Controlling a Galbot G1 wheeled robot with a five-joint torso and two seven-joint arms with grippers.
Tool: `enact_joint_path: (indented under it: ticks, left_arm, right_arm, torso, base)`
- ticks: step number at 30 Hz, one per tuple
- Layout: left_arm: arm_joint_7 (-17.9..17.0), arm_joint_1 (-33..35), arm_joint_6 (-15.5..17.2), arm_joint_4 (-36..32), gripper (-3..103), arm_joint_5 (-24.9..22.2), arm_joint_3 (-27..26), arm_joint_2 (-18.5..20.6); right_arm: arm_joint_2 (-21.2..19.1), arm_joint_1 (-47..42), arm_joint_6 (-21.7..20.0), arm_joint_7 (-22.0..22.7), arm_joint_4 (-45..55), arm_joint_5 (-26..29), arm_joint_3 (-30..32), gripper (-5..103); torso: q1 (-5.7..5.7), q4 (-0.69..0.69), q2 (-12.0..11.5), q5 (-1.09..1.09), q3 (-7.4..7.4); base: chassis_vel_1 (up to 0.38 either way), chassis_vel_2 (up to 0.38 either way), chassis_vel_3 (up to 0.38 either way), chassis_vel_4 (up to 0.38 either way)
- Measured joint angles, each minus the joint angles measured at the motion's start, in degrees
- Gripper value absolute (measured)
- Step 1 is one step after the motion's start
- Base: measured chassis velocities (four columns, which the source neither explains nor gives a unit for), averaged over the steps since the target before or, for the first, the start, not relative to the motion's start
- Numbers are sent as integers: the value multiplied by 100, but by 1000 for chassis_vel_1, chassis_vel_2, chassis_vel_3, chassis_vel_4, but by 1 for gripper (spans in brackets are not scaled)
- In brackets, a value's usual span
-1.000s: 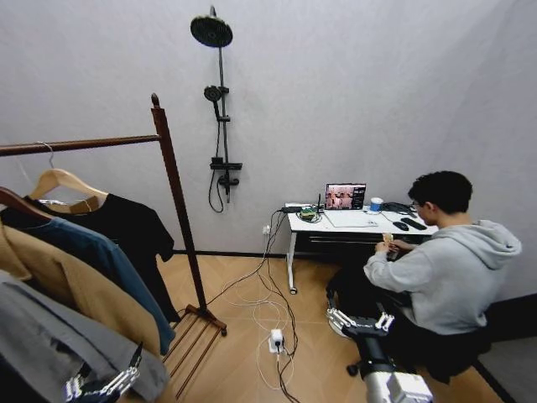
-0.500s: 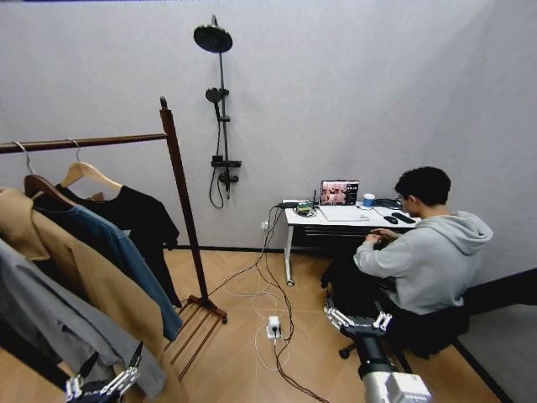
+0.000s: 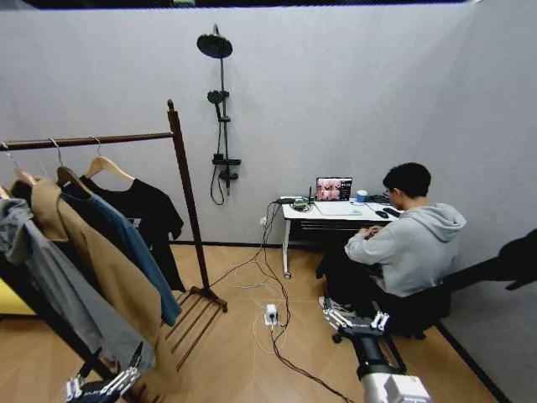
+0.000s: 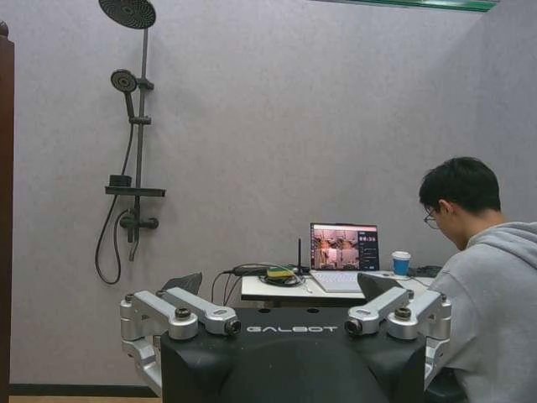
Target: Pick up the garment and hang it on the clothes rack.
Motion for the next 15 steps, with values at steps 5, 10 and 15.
enact_joint_path:
  ticks: [5, 10, 15]
  left_arm:
    - [0, 0, 0, 0, 100, 0, 0, 0]
    - [0, 0, 0, 0, 100, 0, 0, 0]
    - [-1, 0, 0, 0, 100, 0, 0, 0]
  right_arm:
    - [-33, -57, 2, 23, 0, -7, 13, 100]
    - [-23, -53, 17, 25, 0, -55, -19, 100]
    - [-39, -59, 47, 31, 0, -129, -75, 100]
  torso:
    - [0, -1, 0, 0, 0]
    - [0, -1, 0, 2, 0]
    - [-1, 0, 0, -1, 0]
  base:
    - [96, -187, -175, 119]
    - [100, -210, -220, 116]
    - [78, -230, -215, 74]
